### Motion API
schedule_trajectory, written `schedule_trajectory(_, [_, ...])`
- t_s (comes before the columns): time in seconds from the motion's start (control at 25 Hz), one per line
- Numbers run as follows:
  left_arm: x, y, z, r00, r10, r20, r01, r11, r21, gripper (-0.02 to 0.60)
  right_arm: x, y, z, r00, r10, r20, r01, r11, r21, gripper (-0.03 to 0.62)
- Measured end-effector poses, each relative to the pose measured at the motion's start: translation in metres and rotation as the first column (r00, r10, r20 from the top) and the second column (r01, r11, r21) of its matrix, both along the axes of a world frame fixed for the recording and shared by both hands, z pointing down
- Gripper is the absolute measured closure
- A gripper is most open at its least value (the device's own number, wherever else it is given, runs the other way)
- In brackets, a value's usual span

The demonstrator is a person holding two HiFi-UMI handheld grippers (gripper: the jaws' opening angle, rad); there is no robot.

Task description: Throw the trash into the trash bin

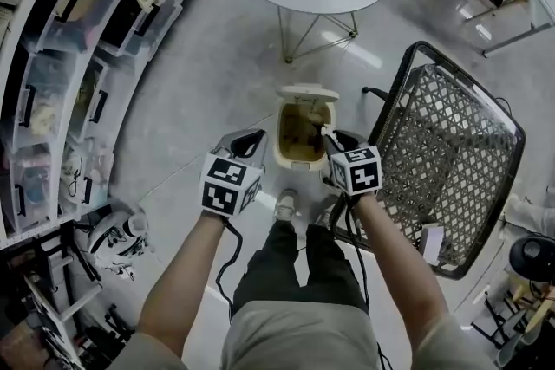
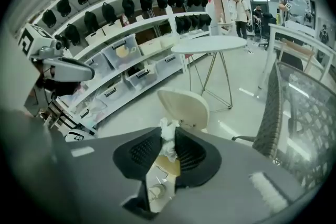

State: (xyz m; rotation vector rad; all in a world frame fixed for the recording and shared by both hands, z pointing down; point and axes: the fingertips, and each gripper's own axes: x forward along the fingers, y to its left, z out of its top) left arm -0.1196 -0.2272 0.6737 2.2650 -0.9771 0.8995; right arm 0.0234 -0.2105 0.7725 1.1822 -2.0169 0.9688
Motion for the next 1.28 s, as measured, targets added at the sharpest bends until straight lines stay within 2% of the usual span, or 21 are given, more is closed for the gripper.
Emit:
schedule_trajectory(0.24, [-0.008,0.014,0.049,0.999,-0.039,-0.010,0.038,0.996,-0.079,0.580,-0.019,0.009,0.057,0.999,-0.015,-0.043,0.010,0.993,-0.114,0.511])
schedule_trajectory(0.48, [-0.017,0.032,0.087,0.999,-0.041,0.005,0.041,0.989,-0.143,0.580,-0.031,0.004,0.087,0.996,-0.034,-0.088,0.018,0.984,-0.175,0.511])
schedule_trajectory(0.6, [-0.022,0.036,0.093,0.999,-0.040,0.009,0.041,0.987,-0.157,0.580,-0.032,-0.002,0.093,0.996,-0.020,-0.085,0.005,0.986,-0.169,0.489])
schedule_trajectory(0.76, [-0.027,0.042,0.096,0.999,-0.047,0.013,0.049,0.985,-0.163,0.580,-0.031,-0.001,0.102,0.998,-0.004,-0.069,-0.008,0.984,-0.176,0.428])
schedule_trajectory(1.0, [-0.032,0.046,0.088,0.999,-0.047,0.016,0.049,0.988,-0.143,0.580,-0.030,-0.004,0.082,0.999,0.020,-0.047,-0.026,0.991,-0.133,0.428])
schedule_trajectory(1.16, [-0.035,0.043,0.065,0.998,-0.061,0.002,0.060,0.991,-0.117,0.580,-0.034,0.000,0.052,0.999,0.000,-0.052,-0.006,0.994,-0.105,0.437])
schedule_trajectory(1.28, [-0.034,0.034,0.042,0.999,-0.054,0.001,0.054,0.996,-0.075,0.580,-0.032,-0.005,0.020,0.999,0.012,-0.036,-0.013,0.999,-0.052,0.441])
